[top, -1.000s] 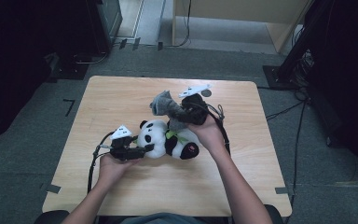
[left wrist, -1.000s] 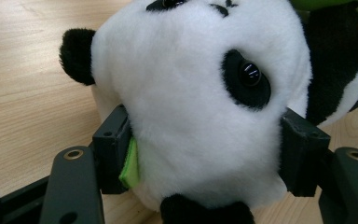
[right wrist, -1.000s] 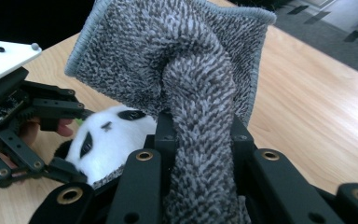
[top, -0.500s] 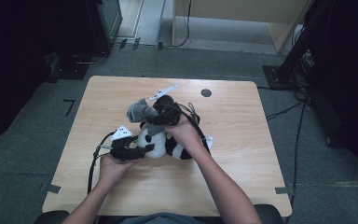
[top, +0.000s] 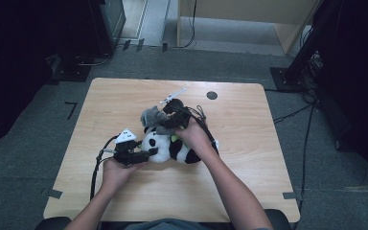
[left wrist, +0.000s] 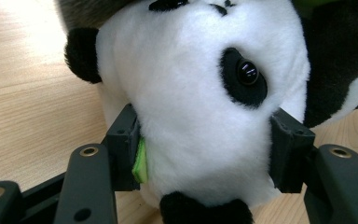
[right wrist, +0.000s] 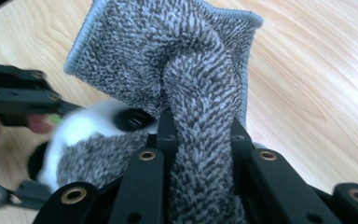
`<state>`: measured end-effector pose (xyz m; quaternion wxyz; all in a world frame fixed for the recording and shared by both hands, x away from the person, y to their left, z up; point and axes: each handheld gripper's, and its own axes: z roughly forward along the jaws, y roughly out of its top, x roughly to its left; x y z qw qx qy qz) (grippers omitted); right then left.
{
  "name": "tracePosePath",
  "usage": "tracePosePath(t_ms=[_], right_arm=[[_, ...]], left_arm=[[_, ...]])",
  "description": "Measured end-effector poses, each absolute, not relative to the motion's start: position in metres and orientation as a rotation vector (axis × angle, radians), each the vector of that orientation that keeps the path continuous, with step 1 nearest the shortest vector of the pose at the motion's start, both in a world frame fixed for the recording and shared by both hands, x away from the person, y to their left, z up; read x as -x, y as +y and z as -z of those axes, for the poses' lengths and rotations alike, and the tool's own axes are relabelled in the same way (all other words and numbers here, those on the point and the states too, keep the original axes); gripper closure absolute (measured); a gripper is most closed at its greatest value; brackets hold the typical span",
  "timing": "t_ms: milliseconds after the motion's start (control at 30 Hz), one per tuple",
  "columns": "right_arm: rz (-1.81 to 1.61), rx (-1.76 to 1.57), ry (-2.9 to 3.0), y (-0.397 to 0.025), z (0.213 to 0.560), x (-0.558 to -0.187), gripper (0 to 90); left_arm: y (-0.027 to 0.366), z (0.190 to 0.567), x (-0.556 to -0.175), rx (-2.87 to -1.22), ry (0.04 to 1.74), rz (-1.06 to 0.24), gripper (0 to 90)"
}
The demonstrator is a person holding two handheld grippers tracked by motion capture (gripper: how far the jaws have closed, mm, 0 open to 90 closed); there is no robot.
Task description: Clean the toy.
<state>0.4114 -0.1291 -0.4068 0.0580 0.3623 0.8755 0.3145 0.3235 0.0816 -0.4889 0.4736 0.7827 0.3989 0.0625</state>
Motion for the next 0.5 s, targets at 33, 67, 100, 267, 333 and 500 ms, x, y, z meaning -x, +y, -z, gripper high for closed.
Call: tracePosePath(t_ms=[33,67,100,267,333,500], right_arm=[[-0.921,-1.092,2.646,-0.133,0.407,-0.412,75.8],[-0.885,-1.075,2.634,-0.136,0.407,-0.412,75.8],[-0.863,-1.067,2.625,-0.139,0.407,-0.413,75.8],[-0.854,-1.069,2.577,-0.155,0.401,-0.414,75.6],[-0.871,-1.089,2.556,-0.164,0.398,-0.416,75.6],[-0.855,-1.157,2.498,-0.189,0.394,-0.422,76.1]], left_arm=[[0.082,0.489,-0.324,-1.913,0.979,-0.149,40.1],[0.082,0.489,-0.324,-1.909,0.982,-0.143,40.0],[0.082,0.489,-0.324,-1.907,0.983,-0.141,40.0],[0.082,0.489,-0.324,-1.910,0.972,-0.144,39.9],[0.082,0.489,-0.324,-1.908,0.970,-0.146,39.7],[0.082,0.490,-0.324,-1.905,0.964,-0.142,39.1]])
